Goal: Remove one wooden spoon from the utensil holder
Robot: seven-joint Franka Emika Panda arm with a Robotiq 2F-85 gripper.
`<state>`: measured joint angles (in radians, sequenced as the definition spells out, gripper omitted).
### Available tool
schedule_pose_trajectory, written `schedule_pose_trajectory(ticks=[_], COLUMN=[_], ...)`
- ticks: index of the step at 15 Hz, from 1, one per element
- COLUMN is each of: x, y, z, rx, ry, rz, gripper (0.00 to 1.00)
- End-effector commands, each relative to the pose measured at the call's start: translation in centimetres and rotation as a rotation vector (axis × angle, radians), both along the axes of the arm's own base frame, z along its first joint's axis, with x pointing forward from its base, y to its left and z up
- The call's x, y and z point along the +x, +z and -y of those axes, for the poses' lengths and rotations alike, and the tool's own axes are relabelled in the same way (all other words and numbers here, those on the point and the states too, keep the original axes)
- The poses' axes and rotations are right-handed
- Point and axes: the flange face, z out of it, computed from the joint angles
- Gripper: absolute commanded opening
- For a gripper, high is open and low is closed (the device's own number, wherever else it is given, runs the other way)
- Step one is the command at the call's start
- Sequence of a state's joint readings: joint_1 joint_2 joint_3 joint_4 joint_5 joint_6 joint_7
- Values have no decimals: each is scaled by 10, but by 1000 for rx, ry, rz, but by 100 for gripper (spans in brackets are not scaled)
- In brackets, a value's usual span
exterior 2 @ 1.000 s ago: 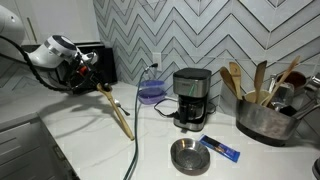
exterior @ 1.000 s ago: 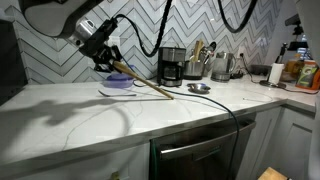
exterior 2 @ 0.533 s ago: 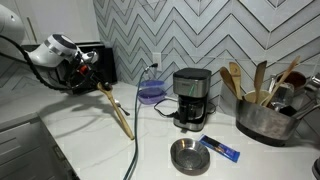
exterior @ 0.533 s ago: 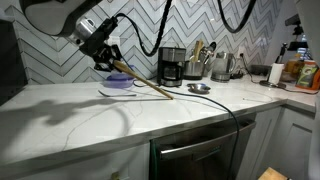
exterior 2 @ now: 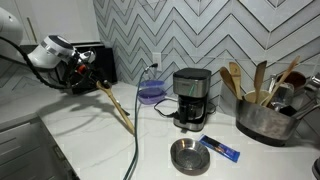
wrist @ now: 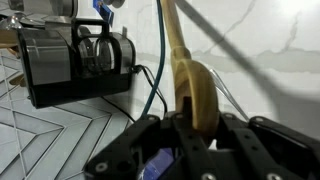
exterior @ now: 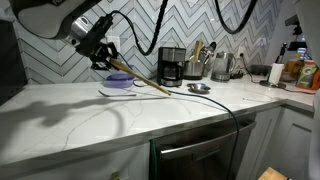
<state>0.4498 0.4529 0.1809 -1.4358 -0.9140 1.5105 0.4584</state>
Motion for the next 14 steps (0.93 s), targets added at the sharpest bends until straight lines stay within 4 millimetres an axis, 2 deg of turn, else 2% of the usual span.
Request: schedule_pose_trajectory(ticks=[1, 8, 10, 14], x=[-3, -4, -3, 0], y=[-11, -38, -42, -51], z=[-15, -26, -26, -27], rx=[-59, -80, -90, -98], ry=[9, 18, 18, 26], rz=[5, 9, 11, 17], gripper=[4, 6, 42, 71])
